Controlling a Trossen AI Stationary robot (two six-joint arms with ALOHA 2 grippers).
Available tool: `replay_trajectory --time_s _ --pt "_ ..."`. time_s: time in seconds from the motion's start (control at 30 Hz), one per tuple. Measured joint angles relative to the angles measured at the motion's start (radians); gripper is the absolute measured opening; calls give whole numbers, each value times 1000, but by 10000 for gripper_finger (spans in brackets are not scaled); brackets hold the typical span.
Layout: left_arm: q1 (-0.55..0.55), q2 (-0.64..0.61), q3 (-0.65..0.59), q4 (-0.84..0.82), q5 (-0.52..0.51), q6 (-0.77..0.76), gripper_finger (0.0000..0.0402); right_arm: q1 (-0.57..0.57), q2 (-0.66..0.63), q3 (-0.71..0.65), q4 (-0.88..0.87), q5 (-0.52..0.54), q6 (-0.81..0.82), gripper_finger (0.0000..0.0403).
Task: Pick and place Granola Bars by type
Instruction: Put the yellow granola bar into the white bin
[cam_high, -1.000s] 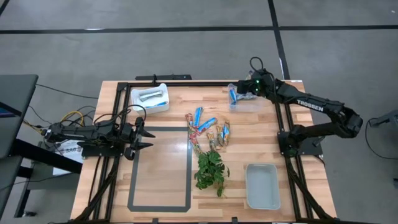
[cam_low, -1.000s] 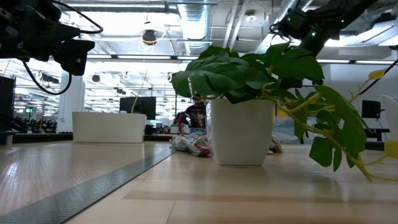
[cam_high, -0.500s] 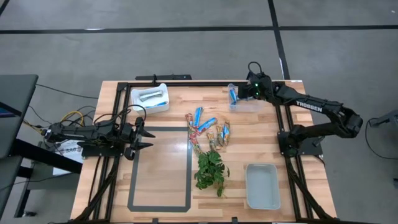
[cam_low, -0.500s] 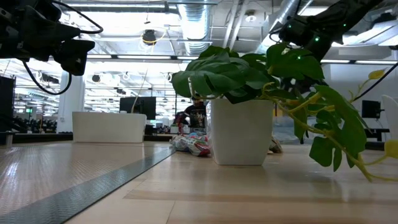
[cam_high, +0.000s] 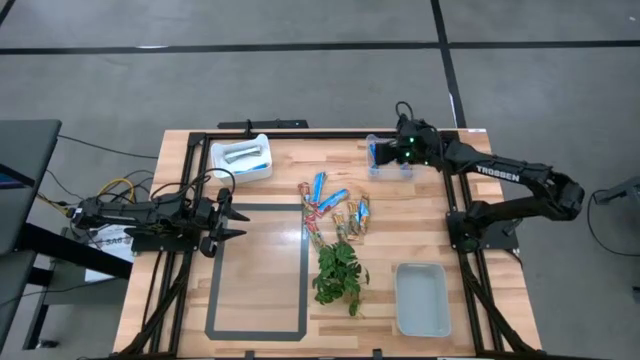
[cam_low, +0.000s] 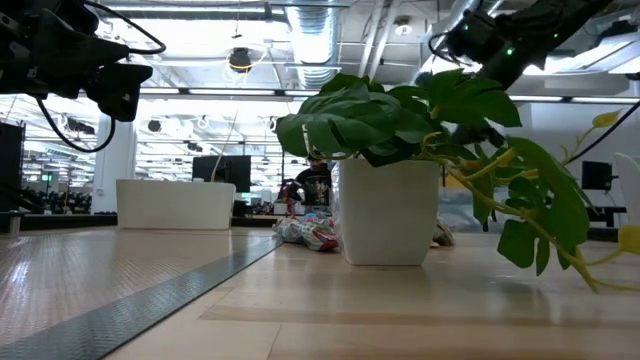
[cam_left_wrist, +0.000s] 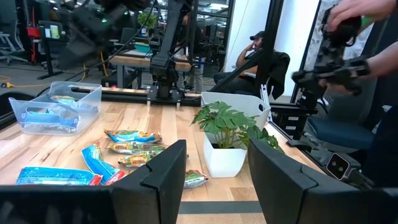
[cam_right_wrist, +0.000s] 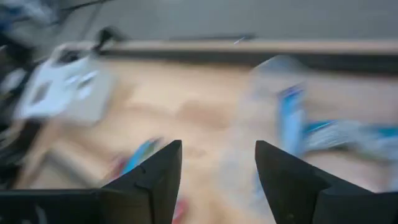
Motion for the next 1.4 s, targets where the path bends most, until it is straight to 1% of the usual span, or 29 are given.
replay_trajectory --time_s 0.13,0.33,0.47,0.63,0.83,1.03,1.13,1.4 --pt "0 0 0 0 0 0 164 85 0 0 18 -117 77 195" --pt "0 0 0 0 0 0 164 238 2 0 7 -199 142 187" --pt "0 0 0 0 0 0 164 324 2 0 -20 -205 164 182" --pt "0 0 0 0 0 0 164 388 13 0 -107 -197 222 181" --pt "0 0 0 0 0 0 164 419 81 26 -185 -190 264 180" --pt "0 0 0 0 0 0 164 411 186 114 -300 -143 182 180" --pt "0 0 0 0 0 0 164 402 240 152 -333 -138 149 180" --pt "0 0 0 0 0 0 164 404 373 186 -377 -137 114 176"
